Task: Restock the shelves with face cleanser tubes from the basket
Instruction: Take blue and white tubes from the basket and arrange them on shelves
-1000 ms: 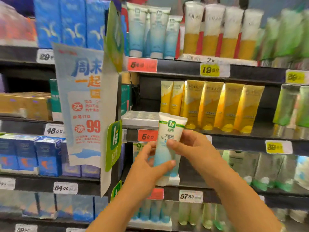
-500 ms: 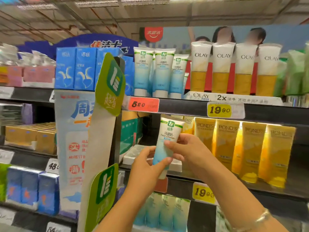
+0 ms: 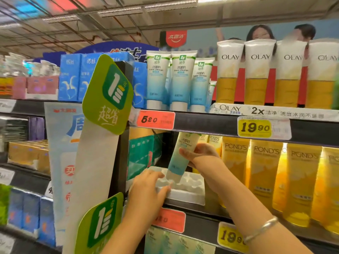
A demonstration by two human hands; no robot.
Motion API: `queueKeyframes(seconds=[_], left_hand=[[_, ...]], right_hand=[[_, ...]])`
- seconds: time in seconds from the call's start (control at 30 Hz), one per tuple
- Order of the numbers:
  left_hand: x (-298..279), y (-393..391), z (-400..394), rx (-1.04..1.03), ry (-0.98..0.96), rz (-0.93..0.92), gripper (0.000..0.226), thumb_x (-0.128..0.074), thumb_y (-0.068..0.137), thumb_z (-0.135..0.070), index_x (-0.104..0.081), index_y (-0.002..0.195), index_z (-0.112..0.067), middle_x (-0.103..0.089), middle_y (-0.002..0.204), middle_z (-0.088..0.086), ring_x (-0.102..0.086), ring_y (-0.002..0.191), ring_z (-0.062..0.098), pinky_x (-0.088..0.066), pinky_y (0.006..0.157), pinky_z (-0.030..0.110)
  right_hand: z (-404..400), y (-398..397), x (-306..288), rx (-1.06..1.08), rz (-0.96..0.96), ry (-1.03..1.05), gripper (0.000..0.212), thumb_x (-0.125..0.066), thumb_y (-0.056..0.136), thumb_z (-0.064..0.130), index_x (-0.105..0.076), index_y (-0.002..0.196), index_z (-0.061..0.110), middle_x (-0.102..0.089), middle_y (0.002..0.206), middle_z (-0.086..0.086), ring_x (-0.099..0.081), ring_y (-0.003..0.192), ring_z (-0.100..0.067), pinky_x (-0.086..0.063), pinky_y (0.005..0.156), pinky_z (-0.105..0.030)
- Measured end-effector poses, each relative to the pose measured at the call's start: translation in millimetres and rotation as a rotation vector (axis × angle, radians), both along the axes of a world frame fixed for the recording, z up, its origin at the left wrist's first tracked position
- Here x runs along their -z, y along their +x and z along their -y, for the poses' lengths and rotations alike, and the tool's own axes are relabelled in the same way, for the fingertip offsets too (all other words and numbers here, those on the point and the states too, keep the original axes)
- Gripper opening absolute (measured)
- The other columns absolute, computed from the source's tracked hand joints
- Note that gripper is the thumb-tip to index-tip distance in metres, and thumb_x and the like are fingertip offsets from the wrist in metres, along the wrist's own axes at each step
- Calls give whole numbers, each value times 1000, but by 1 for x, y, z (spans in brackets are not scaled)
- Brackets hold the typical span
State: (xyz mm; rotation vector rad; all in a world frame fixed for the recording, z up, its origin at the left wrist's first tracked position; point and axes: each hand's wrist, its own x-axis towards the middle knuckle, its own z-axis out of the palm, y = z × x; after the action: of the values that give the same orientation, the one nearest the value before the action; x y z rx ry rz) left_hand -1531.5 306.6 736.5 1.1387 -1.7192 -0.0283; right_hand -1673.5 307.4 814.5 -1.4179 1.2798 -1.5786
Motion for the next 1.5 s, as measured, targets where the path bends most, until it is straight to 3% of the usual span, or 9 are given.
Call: queueKeyframes(seconds=[0.07,0.17,0.3,0.37,0.57,0.73,0.9,1.1,1.5], left_hand=[[-1,3,2,-41,47,111,22,-61,85,-38,-65,103,-27,-58,109,-13,-49,105,6,-39,98,24],[-2,6,1,8,103,135,20,-60,84,-43,-67,96,-28,-61,101,-14,-52,95,5,-43,92,26],[-3,11,0,71,157,63,17,-64,82,-40,-67,94,-28,-56,94,-16,-50,92,2,-42,85,19],[-2,12,-1,85,160,50,17,-64,81,-40,-67,93,-28,-58,96,-15,-51,95,4,-43,87,21],[2,10,-2,52,103,29,21,-62,82,-42,-68,97,-27,-63,103,-12,-51,100,5,-42,92,26],[6,8,0,34,67,45,25,-59,84,-44,-67,102,-28,-62,106,-13,-49,101,4,-39,93,23],[6,7,1,22,52,72,28,-56,86,-45,-66,106,-29,-62,108,-13,-48,104,4,-39,95,24],[7,7,2,5,49,75,30,-55,86,-47,-65,109,-30,-61,110,-13,-47,105,3,-36,92,22],[7,4,1,-27,64,62,30,-56,85,-48,-66,107,-31,-63,110,-13,-50,104,4,-40,92,25]], right_hand=[[7,5,-1,39,-100,-16,24,-67,82,18,-57,104,14,-61,123,-6,-57,108,-22,-50,85,-32],[18,12,-2,90,-229,-65,33,-63,85,18,-57,117,10,-59,127,-5,-54,111,-23,-43,72,-22],[36,20,1,95,-408,-122,36,-63,85,16,-55,119,6,-60,125,-10,-54,118,-27,-44,90,-34],[45,23,3,100,-484,-133,37,-64,85,19,-55,119,5,-61,122,-11,-56,115,-26,-47,90,-34],[68,30,4,85,-383,-113,34,-64,86,21,-55,116,7,-62,118,-10,-59,110,-26,-53,90,-43],[85,38,3,92,-317,-82,35,-64,86,20,-53,117,8,-61,118,-10,-59,111,-25,-53,88,-39],[94,49,8,82,-320,-56,37,-63,87,21,-51,121,11,-59,122,-8,-57,114,-24,-47,76,-29],[98,50,7,33,-317,-51,38,-63,86,20,-51,121,11,-59,124,-8,-56,115,-25,-51,90,-41],[100,53,17,99,-425,-20,41,-67,83,23,-45,116,12,-55,126,-9,-55,118,-26,-51,89,-38]])
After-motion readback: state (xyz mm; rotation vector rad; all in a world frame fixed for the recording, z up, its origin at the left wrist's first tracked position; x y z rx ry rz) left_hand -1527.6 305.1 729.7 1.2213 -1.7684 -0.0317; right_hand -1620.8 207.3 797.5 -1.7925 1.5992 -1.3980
